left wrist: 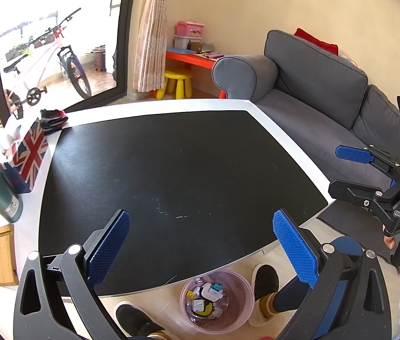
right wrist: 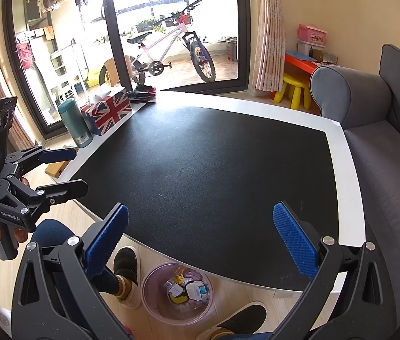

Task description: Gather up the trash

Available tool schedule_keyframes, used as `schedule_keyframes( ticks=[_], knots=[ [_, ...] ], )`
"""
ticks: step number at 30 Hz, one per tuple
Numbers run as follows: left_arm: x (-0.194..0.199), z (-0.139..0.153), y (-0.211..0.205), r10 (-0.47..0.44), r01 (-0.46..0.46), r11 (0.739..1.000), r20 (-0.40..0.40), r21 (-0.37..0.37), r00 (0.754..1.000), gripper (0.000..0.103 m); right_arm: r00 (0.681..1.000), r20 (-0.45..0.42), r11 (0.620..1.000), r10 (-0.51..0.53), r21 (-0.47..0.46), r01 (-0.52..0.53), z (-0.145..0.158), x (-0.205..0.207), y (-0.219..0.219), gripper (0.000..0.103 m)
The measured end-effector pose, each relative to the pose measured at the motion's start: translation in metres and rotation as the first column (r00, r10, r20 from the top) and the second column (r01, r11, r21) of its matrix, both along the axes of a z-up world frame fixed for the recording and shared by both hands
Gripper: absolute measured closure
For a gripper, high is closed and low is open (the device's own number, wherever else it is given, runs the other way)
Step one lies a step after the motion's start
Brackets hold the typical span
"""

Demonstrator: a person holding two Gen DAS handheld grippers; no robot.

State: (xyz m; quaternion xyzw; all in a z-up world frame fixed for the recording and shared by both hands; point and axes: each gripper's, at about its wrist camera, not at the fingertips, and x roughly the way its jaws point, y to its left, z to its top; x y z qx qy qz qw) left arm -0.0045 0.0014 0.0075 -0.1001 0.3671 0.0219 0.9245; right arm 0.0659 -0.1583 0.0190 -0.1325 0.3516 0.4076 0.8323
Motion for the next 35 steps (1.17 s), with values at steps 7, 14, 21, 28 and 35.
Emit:
schedule_keyframes(
  ticks=[7, 14, 21, 28, 35],
  knots=[
    [0.0006, 0.0, -0.0011, -0.003, 0.003, 1.0, -0.001, -0.004, 1.0, 0.006, 1.0, -0.001, 1.0, 0.0, 0.0, 0.0, -0.0001, 0.0, 0.0002, 0.003],
    [0.0002, -0.0009, -0.0012, -0.01, 0.01, 1.0, 0.0, -0.009, 1.0, 0.006, 1.0, -0.002, 1.0, -0.001, -0.001, 0.001, -0.0012, 0.0004, 0.0, 0.003],
    [0.0002, -0.0011, -0.001, -0.01, 0.01, 1.0, -0.001, -0.01, 1.0, 0.006, 1.0, -0.003, 1.0, -0.002, 0.0, 0.002, -0.0012, 0.0005, 0.0001, 0.003],
    [0.0012, -0.0022, -0.0006, 0.008, -0.007, 1.0, -0.012, 0.019, 1.0, 0.006, 1.0, -0.002, 1.0, -0.004, 0.001, 0.004, -0.0032, 0.0011, -0.0007, 0.003],
    [0.0007, -0.0019, 0.0002, 0.016, -0.016, 0.999, -0.014, 0.028, 1.0, 0.006, 1.0, -0.003, 1.0, -0.004, 0.0, 0.004, -0.0028, 0.0013, -0.0006, 0.003]
  ],
)
